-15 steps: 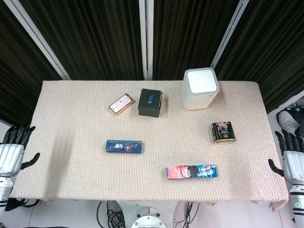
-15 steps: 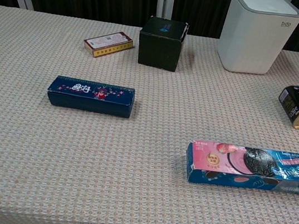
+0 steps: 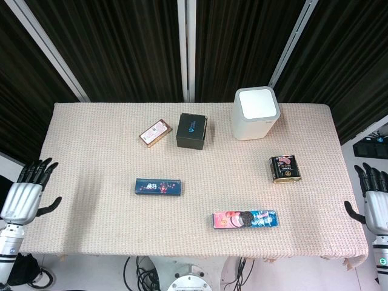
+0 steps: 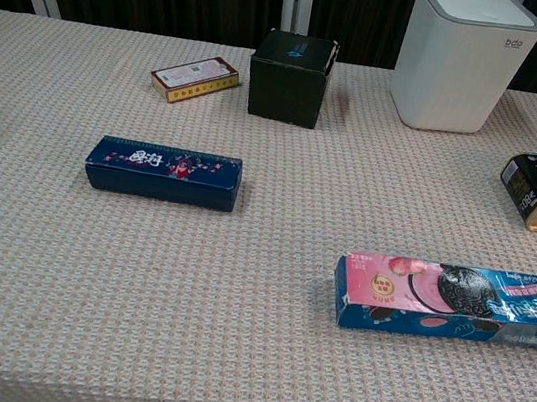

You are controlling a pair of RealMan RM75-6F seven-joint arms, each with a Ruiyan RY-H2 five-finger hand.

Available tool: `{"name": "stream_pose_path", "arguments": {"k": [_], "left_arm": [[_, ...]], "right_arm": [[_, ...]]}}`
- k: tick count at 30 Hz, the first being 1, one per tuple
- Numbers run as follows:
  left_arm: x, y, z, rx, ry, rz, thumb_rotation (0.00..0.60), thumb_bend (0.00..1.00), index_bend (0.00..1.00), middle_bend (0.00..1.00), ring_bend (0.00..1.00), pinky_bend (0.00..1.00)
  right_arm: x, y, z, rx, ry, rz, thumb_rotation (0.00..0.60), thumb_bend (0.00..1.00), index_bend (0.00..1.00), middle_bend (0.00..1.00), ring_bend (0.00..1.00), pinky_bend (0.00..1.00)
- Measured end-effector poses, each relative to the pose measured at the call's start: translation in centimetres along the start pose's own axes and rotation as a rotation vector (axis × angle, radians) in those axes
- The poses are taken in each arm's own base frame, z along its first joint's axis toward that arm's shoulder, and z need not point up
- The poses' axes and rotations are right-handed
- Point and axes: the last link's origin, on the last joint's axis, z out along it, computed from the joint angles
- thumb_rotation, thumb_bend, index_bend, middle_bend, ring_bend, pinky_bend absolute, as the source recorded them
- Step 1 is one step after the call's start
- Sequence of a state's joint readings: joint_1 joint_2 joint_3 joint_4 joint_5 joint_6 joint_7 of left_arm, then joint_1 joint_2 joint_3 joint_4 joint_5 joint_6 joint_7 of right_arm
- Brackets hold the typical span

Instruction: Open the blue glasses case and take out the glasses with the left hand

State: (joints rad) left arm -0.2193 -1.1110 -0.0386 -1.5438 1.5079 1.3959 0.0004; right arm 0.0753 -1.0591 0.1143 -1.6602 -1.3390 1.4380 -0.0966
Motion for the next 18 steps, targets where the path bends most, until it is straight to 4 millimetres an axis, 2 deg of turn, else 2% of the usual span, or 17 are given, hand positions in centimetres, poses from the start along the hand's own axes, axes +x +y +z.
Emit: {"name": "stream_pose_path", "arguments": {"k": [9, 18], "left_arm": [[-0.8, 3.8, 3.1, -0.119, -0.119, -0.002, 0.600, 0.26, 0.06, 0.01, 0.00, 0.05], [-3.5, 9.3, 6.5, -0.236, -0.220, -0.074, 0.600, 0.26, 0.06, 0.01, 0.00, 0.05]], "right_arm": [[0.5, 0.1, 0.0, -0.003, 0.010, 0.003, 0.600, 0.24, 0.00, 0.00, 0.00, 0.00], [1.0, 0.6, 0.2, -0.018, 0.019, 0.011, 0.600, 0.24, 0.00, 0.00, 0.00, 0.00]]}}
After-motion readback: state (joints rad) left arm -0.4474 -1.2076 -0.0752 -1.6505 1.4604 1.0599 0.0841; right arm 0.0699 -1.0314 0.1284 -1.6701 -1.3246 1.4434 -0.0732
